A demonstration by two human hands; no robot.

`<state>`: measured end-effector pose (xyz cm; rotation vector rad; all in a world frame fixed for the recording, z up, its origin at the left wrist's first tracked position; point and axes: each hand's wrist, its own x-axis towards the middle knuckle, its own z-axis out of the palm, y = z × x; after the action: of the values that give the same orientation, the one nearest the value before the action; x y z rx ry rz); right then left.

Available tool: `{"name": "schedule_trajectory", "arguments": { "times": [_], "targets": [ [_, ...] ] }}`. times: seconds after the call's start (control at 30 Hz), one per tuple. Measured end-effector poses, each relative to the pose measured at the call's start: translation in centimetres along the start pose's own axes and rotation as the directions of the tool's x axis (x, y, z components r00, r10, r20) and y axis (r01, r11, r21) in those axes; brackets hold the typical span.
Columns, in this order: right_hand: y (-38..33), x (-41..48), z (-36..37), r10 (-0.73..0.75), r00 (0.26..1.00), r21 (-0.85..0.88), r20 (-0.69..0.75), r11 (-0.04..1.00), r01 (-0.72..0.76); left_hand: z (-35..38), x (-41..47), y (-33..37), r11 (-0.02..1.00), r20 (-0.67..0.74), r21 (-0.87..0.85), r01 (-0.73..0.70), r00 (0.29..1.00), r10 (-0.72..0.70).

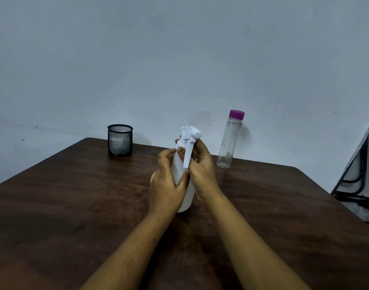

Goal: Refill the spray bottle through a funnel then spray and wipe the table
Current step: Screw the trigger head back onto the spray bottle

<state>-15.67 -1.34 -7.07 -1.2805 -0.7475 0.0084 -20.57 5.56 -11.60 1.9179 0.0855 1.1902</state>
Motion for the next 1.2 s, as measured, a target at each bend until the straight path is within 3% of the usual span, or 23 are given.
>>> {"name": "schedule_trajectory", "arguments": {
  "times": [0.73,1.03,1.2],
  "targets": [
    [-0.29,-0.51,0.41,-0.063,0.998,0.004,-0.013,0.998,0.063,-0.16,0.00,-0.26,1.000,0.045,-0.017,0.013,0.999,-0.012],
    [-0.17,-0.42,0.50,-0.004,1.000,0.035,-0.029,0.999,0.005,-0.24,-0.11,0.04,0.999,0.031,-0.036,0.010,0.999,-0.009],
    [0.02,-0.08,-0.08,-0.012,0.999,-0.040,-0.053,0.999,0.010,-0.35,-0.08,0.15,1.000,0.058,-0.013,0.020,0.998,-0.019]
  ]
}}
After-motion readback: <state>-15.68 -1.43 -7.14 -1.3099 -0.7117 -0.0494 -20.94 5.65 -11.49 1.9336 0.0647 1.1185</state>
